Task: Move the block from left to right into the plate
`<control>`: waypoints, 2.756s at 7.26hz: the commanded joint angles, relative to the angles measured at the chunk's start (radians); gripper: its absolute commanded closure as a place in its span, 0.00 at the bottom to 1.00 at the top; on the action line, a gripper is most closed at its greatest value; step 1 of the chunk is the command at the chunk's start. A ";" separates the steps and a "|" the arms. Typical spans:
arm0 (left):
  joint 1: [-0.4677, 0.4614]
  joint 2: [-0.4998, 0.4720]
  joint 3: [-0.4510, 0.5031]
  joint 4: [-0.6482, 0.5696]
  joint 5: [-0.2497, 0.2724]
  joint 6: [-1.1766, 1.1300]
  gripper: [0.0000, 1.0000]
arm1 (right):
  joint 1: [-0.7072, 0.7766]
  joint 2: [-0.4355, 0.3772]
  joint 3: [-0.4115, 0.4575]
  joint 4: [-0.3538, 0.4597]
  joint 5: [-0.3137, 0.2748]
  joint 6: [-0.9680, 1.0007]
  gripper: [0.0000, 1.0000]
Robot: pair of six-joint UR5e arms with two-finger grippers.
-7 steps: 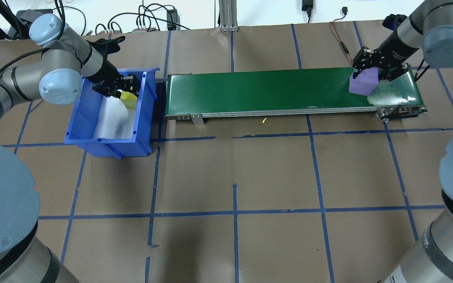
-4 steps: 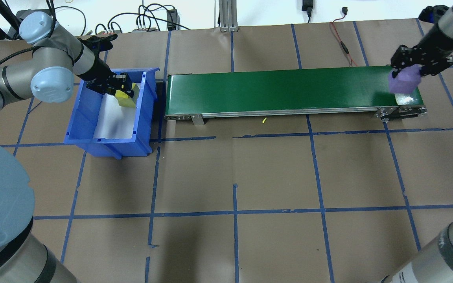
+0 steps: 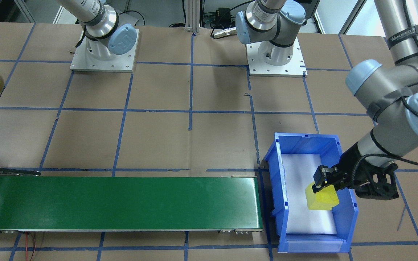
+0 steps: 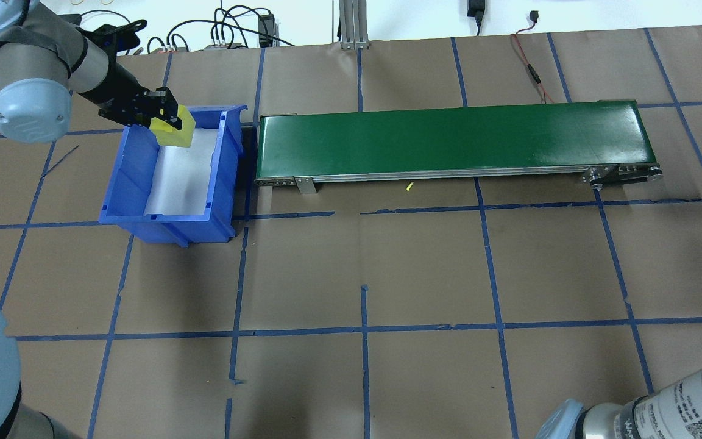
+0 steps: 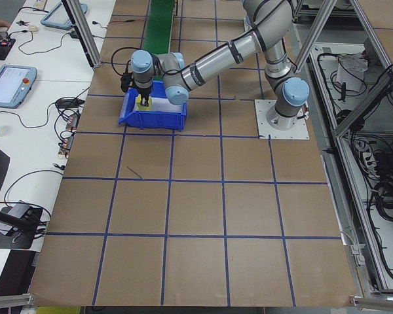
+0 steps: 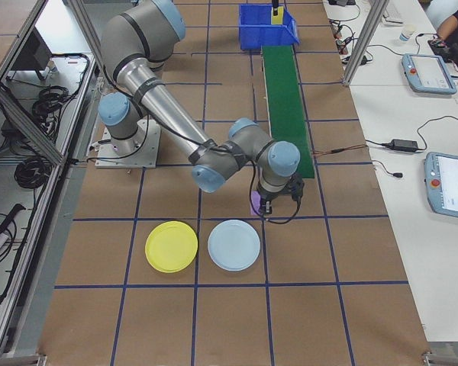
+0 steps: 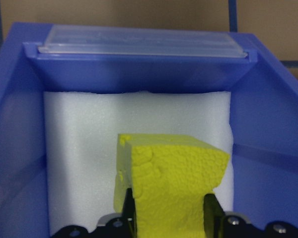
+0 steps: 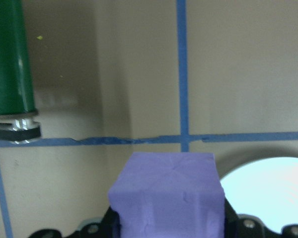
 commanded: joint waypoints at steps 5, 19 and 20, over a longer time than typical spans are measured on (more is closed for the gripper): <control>-0.309 -0.053 0.066 0.017 -0.008 -0.159 0.75 | -0.116 0.048 0.070 -0.151 -0.048 -0.096 0.68; -0.181 0.373 0.016 -0.429 0.194 -0.177 0.00 | 0.181 -0.332 0.003 0.218 0.026 0.027 0.00; -0.181 0.376 0.014 -0.432 0.237 -0.177 0.00 | 0.219 -0.359 0.004 0.249 0.020 0.039 0.00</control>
